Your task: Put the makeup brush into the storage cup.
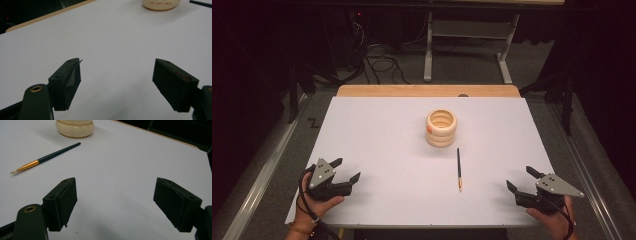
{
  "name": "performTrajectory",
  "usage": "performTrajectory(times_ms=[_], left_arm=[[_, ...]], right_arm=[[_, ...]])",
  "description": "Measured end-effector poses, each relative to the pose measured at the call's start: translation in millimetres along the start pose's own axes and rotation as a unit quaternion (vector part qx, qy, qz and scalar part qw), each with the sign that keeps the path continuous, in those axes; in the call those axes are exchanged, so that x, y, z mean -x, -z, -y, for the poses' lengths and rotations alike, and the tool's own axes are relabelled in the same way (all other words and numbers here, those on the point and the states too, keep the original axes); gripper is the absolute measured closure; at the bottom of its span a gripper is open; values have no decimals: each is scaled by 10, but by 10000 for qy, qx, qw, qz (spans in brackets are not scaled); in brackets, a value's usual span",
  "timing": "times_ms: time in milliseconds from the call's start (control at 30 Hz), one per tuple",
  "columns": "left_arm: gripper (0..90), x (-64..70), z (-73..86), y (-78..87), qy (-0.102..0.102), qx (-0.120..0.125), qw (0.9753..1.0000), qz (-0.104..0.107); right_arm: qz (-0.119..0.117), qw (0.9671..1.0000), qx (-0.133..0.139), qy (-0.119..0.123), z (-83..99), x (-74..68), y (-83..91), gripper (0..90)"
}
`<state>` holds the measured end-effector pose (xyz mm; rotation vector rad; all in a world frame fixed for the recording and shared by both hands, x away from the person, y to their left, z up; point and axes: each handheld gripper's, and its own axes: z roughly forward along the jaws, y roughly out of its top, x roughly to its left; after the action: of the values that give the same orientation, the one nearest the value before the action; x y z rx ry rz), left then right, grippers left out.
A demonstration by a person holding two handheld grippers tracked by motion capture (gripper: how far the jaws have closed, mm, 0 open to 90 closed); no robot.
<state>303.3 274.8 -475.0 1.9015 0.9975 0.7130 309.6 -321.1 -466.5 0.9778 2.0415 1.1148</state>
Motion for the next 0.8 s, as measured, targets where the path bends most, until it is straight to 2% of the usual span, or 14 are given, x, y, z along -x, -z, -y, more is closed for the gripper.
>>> performTrajectory(times_ms=[67, 133, 267, 467, 567, 800], left_arm=[[239, -3, 12, -16, 14, -39, 10000, 72], [236, 3, 25, -34, 22, -93, 9998, 169], [232, -6, 29, -41, 86, -86, 9995, 280], [214, 5, 43, -70, 57, -178, 9990, 409], [189, 13, 47, -88, 18, -280, 9988, 399], [165, 10, 53, -109, -6, -260, 9986, 452]], right_arm=[[54, 9999, -33, -89, 3, 11, 16, 201], [-9, 9997, 7, -237, -1, 35, 39, 202], [-11, 9994, 18, -345, -10, 62, 53, 201], [-62, 9992, -35, -385, -11, 79, 54, 198], [-289, 9986, -48, -438, -33, 94, 88, 195], [-277, 9980, -230, -523, -92, 127, 87, 173]])
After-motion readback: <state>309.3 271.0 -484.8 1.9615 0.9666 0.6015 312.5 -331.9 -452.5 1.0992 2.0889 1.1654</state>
